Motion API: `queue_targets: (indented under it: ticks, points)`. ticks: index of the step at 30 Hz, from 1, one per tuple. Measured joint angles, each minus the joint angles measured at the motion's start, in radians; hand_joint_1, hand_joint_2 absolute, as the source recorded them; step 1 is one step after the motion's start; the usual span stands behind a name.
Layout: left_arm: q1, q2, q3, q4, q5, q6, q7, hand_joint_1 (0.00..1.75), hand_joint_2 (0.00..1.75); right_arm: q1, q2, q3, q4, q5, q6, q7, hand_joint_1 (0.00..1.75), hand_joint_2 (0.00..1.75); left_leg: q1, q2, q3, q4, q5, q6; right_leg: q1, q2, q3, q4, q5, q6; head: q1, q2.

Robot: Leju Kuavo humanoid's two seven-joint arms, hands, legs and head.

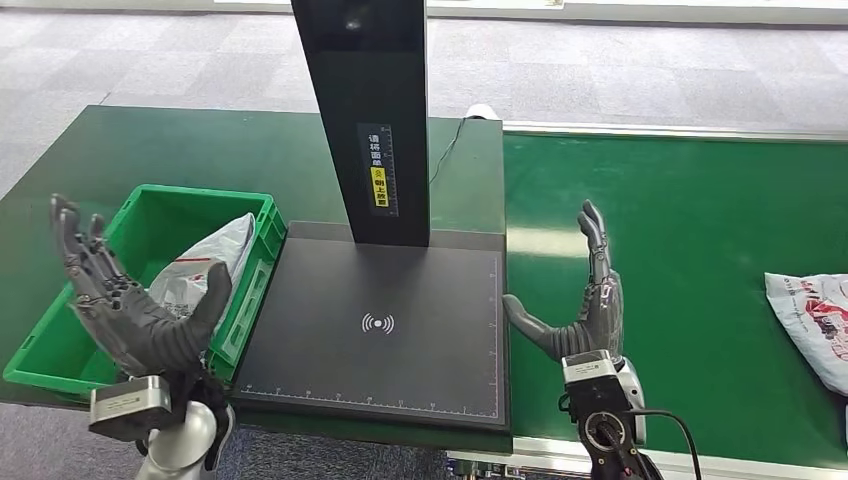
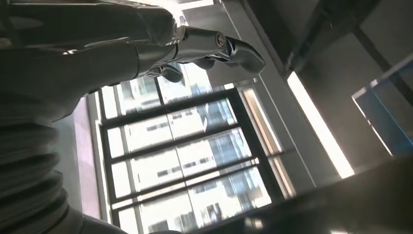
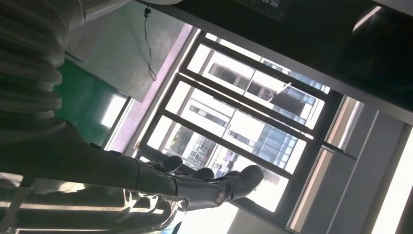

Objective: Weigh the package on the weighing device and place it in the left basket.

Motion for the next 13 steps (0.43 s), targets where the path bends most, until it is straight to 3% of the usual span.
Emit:
queue_targets:
  ticks: [4,7,13]
  points:
    - [-0.001,0.035,-0.110,-0.002,0.026,-0.178,0.000,0.00,1.75,-0.018,-0.005,0.003,0.011,-0.006,0.014,0.000,0.00,1.75,0.000,0.000,0.000,0.000,0.000,0.000,0.000,0.000,0.000,0.000,0.000,0.000,0.000,0.000]
    - [-0.001,0.048,-0.170,-0.003,0.025,-0.252,0.000,0.00,1.75,-0.029,-0.008,0.008,0.022,-0.016,0.046,0.028,0.00,1.75,0.000,0.000,0.000,0.000,0.000,0.000,0.000,0.000,0.000,0.000,0.000,0.000,0.000,0.000]
    - [0.017,0.056,-0.218,0.002,0.040,-0.387,0.013,0.00,1.75,-0.036,-0.020,0.029,0.068,-0.125,0.286,0.212,0.00,1.75,0.000,0.000,0.000,0.000,0.000,0.001,0.000,0.000,0.000,0.000,0.000,0.000,0.000,0.000]
